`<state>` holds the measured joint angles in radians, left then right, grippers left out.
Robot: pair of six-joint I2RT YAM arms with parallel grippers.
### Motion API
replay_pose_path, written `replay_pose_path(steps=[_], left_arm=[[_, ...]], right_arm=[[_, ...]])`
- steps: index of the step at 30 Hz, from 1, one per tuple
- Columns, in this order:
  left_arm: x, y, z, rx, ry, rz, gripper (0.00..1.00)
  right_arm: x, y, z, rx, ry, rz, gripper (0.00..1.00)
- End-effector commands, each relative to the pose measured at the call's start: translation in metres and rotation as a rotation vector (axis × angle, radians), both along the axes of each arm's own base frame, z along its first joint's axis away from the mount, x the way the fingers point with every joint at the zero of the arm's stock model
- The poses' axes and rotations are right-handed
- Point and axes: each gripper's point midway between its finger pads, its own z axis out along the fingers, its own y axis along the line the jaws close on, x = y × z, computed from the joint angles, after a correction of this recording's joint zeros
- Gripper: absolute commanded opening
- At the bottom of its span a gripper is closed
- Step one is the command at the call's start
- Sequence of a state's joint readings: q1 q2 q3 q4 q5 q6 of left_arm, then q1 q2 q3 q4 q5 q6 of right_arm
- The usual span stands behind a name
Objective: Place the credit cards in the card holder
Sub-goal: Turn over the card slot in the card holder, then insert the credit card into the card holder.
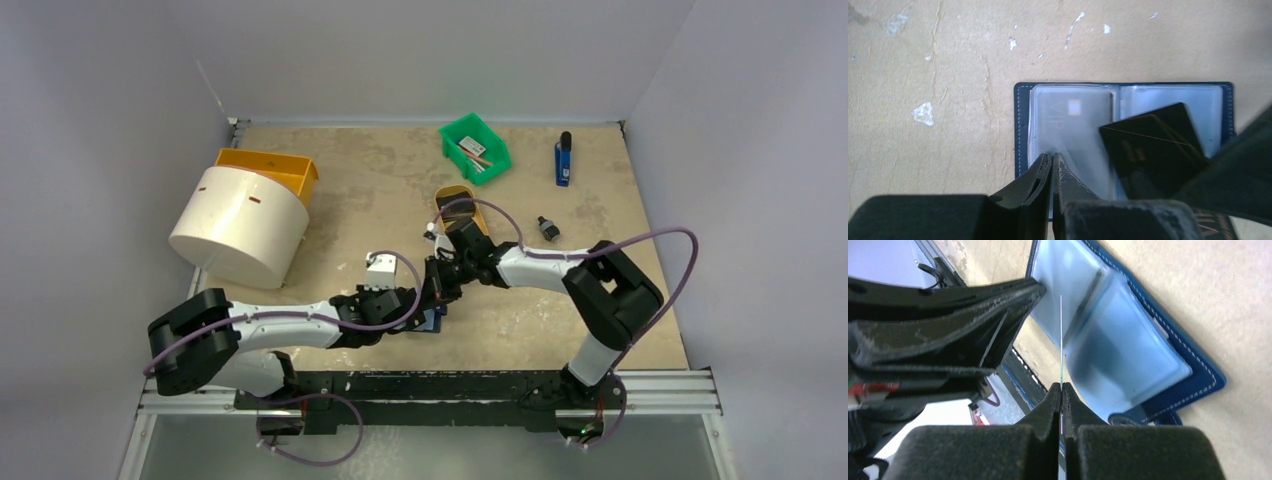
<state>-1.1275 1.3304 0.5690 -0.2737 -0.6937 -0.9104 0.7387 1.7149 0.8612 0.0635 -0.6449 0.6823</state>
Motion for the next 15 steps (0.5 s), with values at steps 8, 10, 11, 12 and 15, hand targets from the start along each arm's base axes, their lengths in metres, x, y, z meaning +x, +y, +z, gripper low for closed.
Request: replay_pose_path(steps=[8, 10, 11, 12, 15], left_arm=[[0.002, 0.009, -0.007, -0.039, -0.019, 0.071, 0.02], [0.002, 0.008, -0.006, -0.044, -0.022, 0.072, 0.02], [0.002, 0.008, -0.006, -0.045, -0.022, 0.073, 0.02], [0.003, 0.008, -0.005, -0.048, -0.024, 0.076, 0.02], [0.003, 0.008, -0.004, -0.052, -0.024, 0.078, 0.02]], right_arm=[[-0.003, -0.007, 0.008, 0.004, 0.027, -0.083, 0.00], [-0.002, -0.006, 0.005, 0.002, 0.041, -0.092, 0.00], [-0.002, -0.006, 0.004, -0.001, 0.048, -0.098, 0.00], [-0.002, -0.007, 0.003, -0.003, 0.054, -0.106, 0.00], [-0.002, -0.010, 0.000, -0.007, 0.075, -0.131, 0.00]])
